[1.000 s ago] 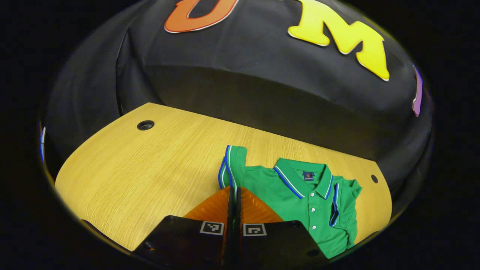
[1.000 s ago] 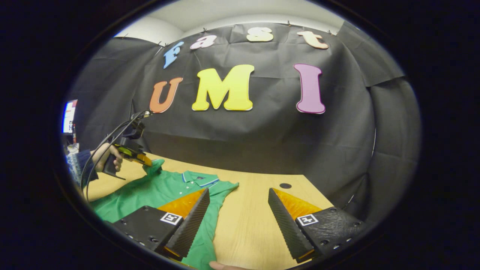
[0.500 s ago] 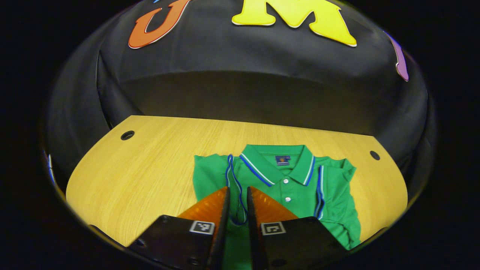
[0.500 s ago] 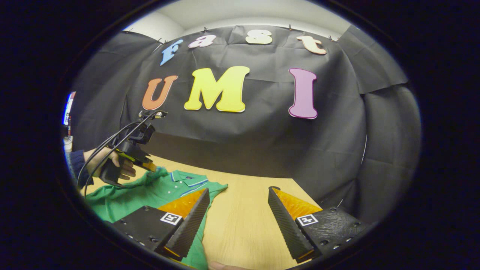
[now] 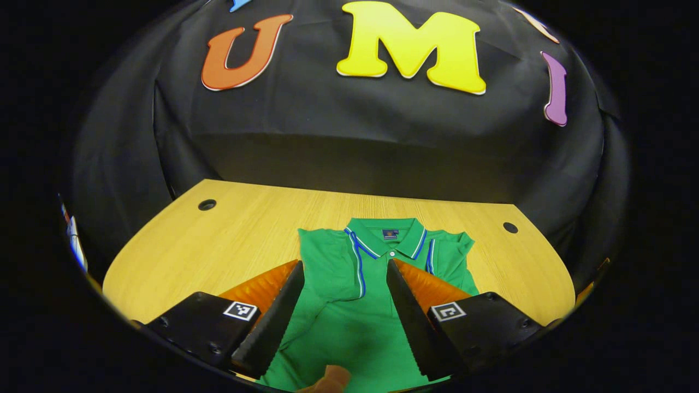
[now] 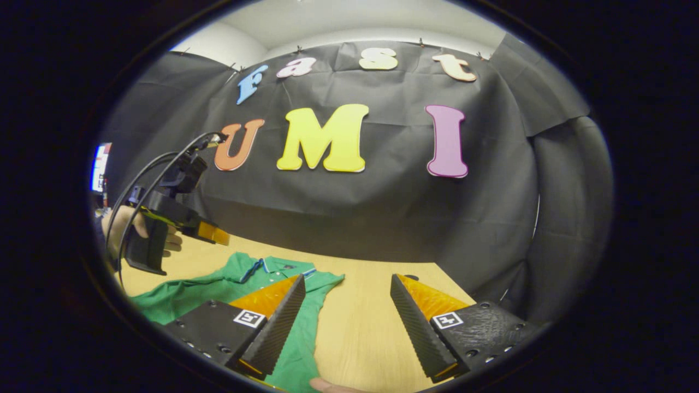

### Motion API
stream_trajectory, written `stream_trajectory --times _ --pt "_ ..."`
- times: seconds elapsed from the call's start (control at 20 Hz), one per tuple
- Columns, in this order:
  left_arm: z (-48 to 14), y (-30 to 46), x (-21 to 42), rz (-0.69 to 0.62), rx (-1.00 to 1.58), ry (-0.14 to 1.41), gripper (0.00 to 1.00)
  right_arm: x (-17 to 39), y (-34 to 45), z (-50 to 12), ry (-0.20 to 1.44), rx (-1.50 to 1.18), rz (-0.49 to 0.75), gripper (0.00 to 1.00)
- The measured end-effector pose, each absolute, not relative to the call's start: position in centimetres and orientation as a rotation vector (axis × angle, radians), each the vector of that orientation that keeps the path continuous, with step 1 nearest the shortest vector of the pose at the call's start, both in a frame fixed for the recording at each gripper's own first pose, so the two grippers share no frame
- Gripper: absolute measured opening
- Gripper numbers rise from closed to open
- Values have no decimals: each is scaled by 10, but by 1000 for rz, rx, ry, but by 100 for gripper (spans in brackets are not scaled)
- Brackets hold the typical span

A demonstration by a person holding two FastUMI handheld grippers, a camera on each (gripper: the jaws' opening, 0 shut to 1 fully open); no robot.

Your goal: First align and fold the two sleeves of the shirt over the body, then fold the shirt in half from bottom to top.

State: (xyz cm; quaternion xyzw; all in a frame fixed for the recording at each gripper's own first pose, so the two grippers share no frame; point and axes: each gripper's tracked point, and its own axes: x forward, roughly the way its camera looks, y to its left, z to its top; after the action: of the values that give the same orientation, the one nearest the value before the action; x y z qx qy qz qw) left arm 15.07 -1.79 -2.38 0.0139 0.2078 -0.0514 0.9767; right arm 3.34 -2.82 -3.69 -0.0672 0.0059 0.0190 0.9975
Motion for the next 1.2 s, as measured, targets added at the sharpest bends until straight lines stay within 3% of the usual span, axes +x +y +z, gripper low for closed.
stream_trajectory --times 0.3,0.7,0.85,1.2 --pt "31 40 66 -61 74 271 100 -21 -16 -20 -30 -167 30 95" --pt "24 77 -38 -65 83 171 100 -77 0 -60 27 -166 38 95" --pt "-3 82 -71 -67 61 152 100 -102 2 -98 109 -138 38 95" --pt "-115 96 -112 -100 64 347 100 -136 -30 -177 258 -144 -42 95"
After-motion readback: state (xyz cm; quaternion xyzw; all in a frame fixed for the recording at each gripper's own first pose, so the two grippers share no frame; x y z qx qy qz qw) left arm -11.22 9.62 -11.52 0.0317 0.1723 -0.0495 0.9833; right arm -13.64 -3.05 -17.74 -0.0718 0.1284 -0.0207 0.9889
